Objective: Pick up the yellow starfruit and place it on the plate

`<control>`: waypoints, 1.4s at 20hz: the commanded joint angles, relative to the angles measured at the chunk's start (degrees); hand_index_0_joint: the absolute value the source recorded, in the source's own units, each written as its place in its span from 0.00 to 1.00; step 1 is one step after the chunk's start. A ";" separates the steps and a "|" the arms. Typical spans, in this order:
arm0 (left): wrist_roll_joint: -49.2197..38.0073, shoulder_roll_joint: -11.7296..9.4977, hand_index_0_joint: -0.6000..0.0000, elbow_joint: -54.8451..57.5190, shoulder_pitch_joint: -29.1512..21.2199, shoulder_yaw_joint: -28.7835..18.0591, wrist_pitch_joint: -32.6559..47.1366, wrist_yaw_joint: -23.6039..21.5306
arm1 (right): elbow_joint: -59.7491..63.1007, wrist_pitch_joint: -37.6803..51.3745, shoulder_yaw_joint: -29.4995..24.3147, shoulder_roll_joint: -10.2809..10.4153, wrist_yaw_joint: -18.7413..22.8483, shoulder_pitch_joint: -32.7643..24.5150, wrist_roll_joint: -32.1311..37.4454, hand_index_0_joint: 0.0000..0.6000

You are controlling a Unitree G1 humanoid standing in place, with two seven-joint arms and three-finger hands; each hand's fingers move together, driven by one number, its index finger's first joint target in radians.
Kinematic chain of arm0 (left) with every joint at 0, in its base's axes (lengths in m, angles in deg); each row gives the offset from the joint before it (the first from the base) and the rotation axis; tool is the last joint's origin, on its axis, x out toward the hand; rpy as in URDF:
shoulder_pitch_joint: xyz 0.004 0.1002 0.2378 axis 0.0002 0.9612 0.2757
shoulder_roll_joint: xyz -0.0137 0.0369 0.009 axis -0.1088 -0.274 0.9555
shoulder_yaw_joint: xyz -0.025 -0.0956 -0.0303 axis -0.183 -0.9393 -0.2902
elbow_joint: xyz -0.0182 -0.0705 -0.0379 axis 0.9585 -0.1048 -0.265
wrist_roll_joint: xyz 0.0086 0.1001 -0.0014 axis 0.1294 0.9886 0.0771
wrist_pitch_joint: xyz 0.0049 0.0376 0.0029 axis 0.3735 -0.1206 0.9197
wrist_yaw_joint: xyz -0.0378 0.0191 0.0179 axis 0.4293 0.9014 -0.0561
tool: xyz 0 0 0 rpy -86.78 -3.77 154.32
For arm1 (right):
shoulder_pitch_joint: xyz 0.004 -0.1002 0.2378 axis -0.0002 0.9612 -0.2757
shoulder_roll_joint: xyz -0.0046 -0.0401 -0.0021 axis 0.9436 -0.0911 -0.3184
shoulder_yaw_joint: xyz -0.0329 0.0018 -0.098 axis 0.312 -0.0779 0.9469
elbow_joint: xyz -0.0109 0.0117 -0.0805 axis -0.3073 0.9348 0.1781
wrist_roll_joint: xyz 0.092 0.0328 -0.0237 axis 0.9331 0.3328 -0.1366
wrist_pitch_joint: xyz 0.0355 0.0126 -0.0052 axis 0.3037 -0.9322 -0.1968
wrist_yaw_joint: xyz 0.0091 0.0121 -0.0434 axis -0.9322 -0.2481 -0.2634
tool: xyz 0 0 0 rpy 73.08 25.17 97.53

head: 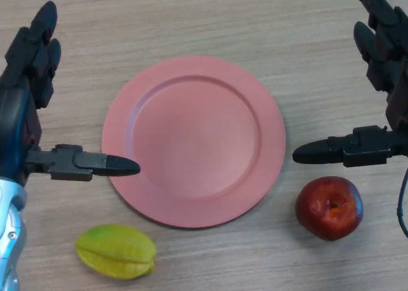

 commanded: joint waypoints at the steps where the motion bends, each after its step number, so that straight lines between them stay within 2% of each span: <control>1: 1.59 -2.93 1.00 2.17 -2.41 -3.86 10.76 -0.75 | -2.81 9.59 -2.77 -0.87 0.63 -1.74 1.45 0.00; 6: 2.81 -3.69 1.00 1.67 -3.57 -4.12 12.07 -1.38 | -3.65 9.11 -3.24 -1.28 -1.28 -1.31 0.78 0.00; 8: 3.73 -3.65 1.00 2.78 -3.54 -3.80 11.36 -1.27 | -4.14 8.95 -3.48 -1.22 -0.83 -1.11 1.38 0.00; 11: 2.03 -2.37 1.00 6.79 -1.52 -3.72 8.20 -0.99 | -5.43 7.49 -3.42 -1.30 -0.66 -0.88 2.13 0.00; 13: 0.75 -1.75 1.00 10.74 0.49 -4.41 4.29 -0.45 | -4.26 7.20 -1.68 -1.00 -0.36 -1.89 0.29 0.00; 15: -0.02 -1.43 1.00 13.74 2.71 -6.14 3.17 1.23 | -3.02 7.95 -0.63 -0.30 -0.75 -2.50 -0.68 0.00; 18: -2.19 0.15 1.00 18.56 8.91 -8.08 -0.05 8.19 | 0.18 9.52 0.72 0.75 -0.06 -3.84 -0.71 0.00; 20: 1.32 1.54 1.00 19.31 13.38 -9.60 3.98 14.51 | 1.35 9.76 1.58 1.12 0.17 -4.42 -1.04 0.00; 22: 3.08 3.38 1.00 19.48 16.56 -11.57 7.73 18.88 | 2.62 10.96 2.43 1.55 -0.49 -4.51 -1.71 0.00; 24: 6.11 4.52 1.00 17.77 18.65 -12.59 13.94 21.31 | 3.70 11.82 2.68 2.13 -0.50 -5.53 -1.40 0.00; 28: 10.40 4.98 1.00 14.35 23.78 -10.93 25.25 18.79 | 5.97 13.13 3.11 2.60 -0.16 -6.55 -1.22 0.00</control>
